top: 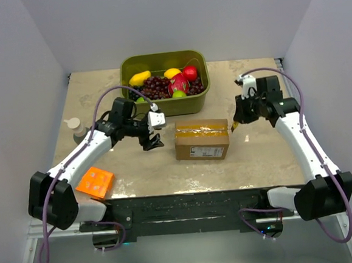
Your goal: Unpack the express box
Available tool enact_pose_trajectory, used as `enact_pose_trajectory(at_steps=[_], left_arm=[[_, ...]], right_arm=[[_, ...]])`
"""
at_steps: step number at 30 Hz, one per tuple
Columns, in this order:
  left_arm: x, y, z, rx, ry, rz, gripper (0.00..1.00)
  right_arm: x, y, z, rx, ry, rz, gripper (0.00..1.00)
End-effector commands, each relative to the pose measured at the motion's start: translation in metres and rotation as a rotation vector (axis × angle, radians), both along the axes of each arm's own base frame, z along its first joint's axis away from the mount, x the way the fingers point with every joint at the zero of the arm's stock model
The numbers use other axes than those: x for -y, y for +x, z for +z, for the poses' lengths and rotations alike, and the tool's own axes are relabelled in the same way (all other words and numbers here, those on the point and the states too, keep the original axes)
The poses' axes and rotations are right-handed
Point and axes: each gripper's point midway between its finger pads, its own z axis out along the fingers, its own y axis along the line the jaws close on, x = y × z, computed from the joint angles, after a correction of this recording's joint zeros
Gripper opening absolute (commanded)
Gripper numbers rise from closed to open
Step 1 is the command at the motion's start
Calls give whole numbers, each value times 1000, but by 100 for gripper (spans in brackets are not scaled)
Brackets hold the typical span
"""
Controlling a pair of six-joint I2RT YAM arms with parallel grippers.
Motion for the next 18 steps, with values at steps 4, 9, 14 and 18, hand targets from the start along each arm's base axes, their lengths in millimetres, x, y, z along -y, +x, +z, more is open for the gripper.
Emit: enact_pose_trajectory(at_steps=[4,9,14,18], left_arm=[[4,2,39,-26,-128,-13,99],[27,11,53,23,-156,-98,100],[43,33,63,50,-241,-100,100],[30,67,62,-92,-355,36,100]], right_arm=[[29,70,127,472,-168,104,0],[-23,75,192,616,73,417,0],[-96,53,195,683,98,756,0],[-127,46,197,588,177,763,0]])
